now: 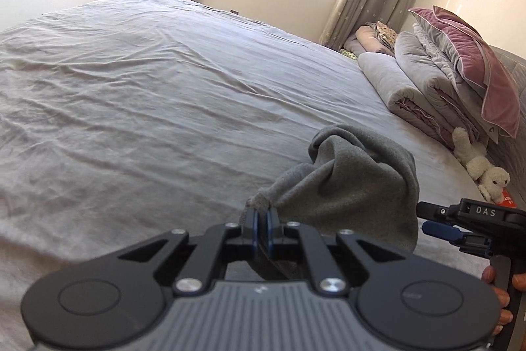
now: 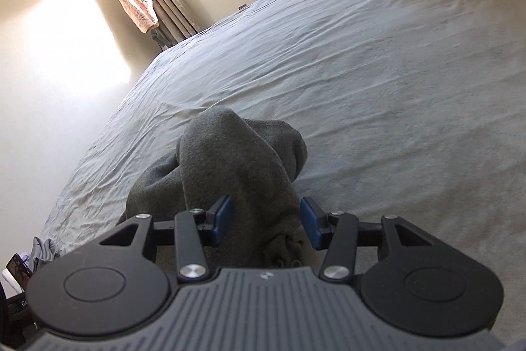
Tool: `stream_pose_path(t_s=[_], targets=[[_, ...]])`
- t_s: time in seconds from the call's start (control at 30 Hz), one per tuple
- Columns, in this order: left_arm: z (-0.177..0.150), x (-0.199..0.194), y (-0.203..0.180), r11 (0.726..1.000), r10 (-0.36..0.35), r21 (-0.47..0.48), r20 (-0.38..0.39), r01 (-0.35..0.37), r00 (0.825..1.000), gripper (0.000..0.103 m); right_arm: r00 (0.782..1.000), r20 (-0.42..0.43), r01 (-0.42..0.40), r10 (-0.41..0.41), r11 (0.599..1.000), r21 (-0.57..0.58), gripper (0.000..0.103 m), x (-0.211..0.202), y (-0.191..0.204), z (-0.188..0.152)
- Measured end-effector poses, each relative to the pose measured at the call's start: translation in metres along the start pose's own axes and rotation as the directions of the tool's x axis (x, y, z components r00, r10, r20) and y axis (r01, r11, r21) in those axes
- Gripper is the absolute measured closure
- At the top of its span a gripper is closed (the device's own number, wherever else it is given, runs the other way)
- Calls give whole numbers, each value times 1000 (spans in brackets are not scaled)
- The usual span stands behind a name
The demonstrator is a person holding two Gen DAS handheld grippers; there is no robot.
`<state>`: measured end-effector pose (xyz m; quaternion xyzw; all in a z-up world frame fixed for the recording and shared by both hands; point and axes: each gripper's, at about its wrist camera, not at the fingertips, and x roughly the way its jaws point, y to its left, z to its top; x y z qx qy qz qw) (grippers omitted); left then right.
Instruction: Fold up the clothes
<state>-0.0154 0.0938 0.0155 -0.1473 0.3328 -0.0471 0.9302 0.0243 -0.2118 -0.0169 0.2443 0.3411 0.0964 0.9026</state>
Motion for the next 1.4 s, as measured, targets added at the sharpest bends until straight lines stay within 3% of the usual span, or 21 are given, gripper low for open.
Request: stream_pose_path(t_s=[0.3, 0.53, 0.6, 0.67, 0.73, 0.83, 0.93, 1.03, 1.23, 1.37, 1.4], targets=[[14, 1, 51, 989, 121, -87, 13, -120, 993, 98, 999, -49, -5, 3, 999, -32, 52, 26, 19, -12], [16, 14, 60, 992, 71, -98, -71, -78, 995, 96, 997, -77, -1, -4, 998, -69, 52, 28, 27, -21], [16, 19, 59, 994, 48, -94, -95, -57, 994, 90, 997, -83, -1, -4, 998, -68, 52, 26, 28, -22], [15, 26, 57, 995, 22, -91, -130, -34, 991, 60, 995, -101, 15, -22, 998, -62, 52, 24, 29, -24], [13, 34, 54, 997, 0, -73, -176, -13, 984, 56, 993, -114, 28, -35, 998, -56, 50, 21, 29, -27], [8, 43, 45, 1000, 15, -23, -206, -20, 978, 60, 988, -148, 39, -47, 998, -57, 42, 16, 31, -35], [4, 46, 36, 999, 31, 34, -214, -25, 976, 79, 980, -198, 9, -15, 999, -31, 41, 11, 34, -43], [2, 45, 31, 999, -13, 34, -230, 21, 973, 93, 970, -233, -61, 61, 998, 8, 40, 8, 39, -51], [-4, 39, 22, 991, -126, -2, -280, 131, 952, 95, 943, -273, -158, 188, 979, 127, 40, 14, 47, -58], [-8, 37, 17, 978, -207, -39, -310, 205, 928, 95, 947, -261, -143, 186, 974, 176, 40, 24, 48, -59], [-9, 36, 16, 978, -207, -34, -310, 207, 928, 95, 949, -260, -136, 178, 976, 173, 47, 27, 48, -60]])
